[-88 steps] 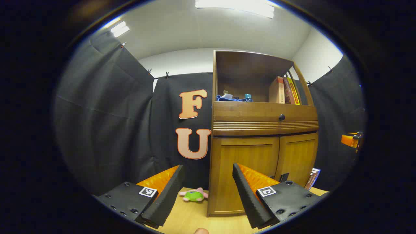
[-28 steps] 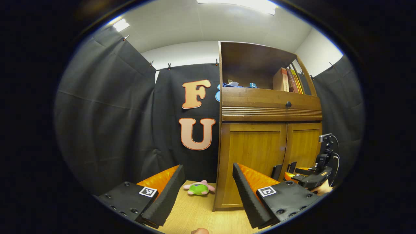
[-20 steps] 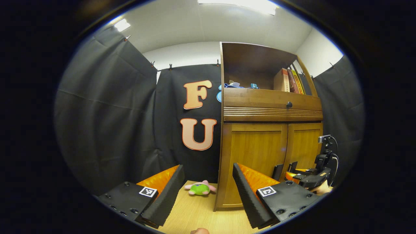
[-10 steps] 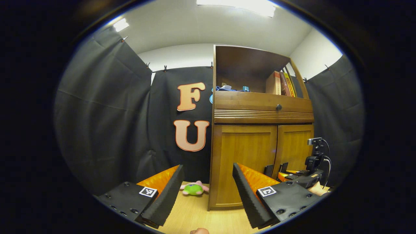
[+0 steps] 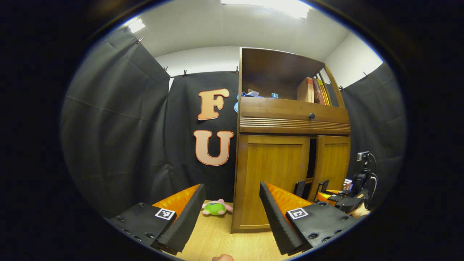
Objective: Open the right door of the double-door shoe cabinet with the right hand, and open the left door with the left hand.
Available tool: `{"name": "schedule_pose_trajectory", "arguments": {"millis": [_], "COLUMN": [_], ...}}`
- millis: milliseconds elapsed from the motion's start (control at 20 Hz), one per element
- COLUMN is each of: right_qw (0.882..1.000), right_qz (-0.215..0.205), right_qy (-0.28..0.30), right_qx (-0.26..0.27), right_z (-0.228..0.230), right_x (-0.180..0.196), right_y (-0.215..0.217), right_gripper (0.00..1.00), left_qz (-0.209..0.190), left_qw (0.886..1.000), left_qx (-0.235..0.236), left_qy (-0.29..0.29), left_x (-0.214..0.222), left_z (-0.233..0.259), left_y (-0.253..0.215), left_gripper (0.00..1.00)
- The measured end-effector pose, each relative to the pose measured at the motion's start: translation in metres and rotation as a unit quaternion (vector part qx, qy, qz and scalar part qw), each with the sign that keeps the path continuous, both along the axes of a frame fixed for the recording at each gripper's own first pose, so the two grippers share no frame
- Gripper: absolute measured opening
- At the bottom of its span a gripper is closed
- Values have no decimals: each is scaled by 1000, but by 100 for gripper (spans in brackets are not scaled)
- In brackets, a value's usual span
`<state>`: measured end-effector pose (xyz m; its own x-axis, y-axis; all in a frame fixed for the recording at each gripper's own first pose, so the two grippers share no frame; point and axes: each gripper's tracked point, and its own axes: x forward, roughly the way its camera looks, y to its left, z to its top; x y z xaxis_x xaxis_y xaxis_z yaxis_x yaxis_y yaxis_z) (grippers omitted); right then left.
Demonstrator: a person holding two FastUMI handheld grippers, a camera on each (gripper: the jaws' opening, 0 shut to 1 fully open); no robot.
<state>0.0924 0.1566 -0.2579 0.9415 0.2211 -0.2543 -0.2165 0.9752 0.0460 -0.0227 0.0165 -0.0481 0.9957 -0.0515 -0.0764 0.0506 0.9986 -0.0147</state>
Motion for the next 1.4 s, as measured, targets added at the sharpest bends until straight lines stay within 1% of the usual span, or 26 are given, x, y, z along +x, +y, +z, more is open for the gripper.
{"name": "schedule_pose_trajectory", "arguments": {"millis": [100,150,300,350,400,450,550,600,700,750,800,850,1100,1400], "right_qw": [1000,1000,1000,1000,1000,1000,1000,999,999,1000,1000,1000,1000,998], "right_qz": [3,4,5,3,1,-1,1,-1,-3,-4,-5,-6,-15,-51], "right_qy": [-5,-8,-16,-17,-19,-24,-28,-32,-33,-29,-27,-24,-27,-25], "right_qx": [5,7,2,3,2,1,-4,-6,-10,-7,-1,3,-3,-24], "right_z": [4,5,12,14,16,19,22,24,26,26,27,28,32,33], "right_x": [-16,-23,-45,-52,-59,-65,-76,-82,-91,-94,-97,-99,-115,-136], "right_y": [-7,-10,-24,-29,-34,-38,-48,-51,-59,-62,-64,-66,-85,-122], "right_gripper": [28,28,28,36,36,28,27,22,19,10,16,16,13,10], "left_qz": [-9,-13,-20,-19,-18,-15,-10,-12,-17,-22,-27,-32,-44,-53], "left_qw": [1000,1000,1000,1000,1000,1000,1000,1000,1000,999,999,999,999,998], "left_qx": [-2,-5,-13,-14,-15,-16,-20,-23,-23,-23,-22,-20,-15,-18], "left_qy": [3,5,11,14,15,17,18,16,11,8,7,9,24,23], "left_x": [0,0,2,1,3,2,-1,0,0,-1,-3,-3,-3,-6], "left_z": [-4,-6,-11,-13,-15,-17,-18,-16,-13,-11,-11,-13,-23,-24], "left_y": [-6,-7,-10,-9,-8,-6,-3,-5,-8,-12,-17,-20,-35,-45], "left_gripper": [95,98,95,95,95,95,97,97,96,97,98,96,97,96]}}
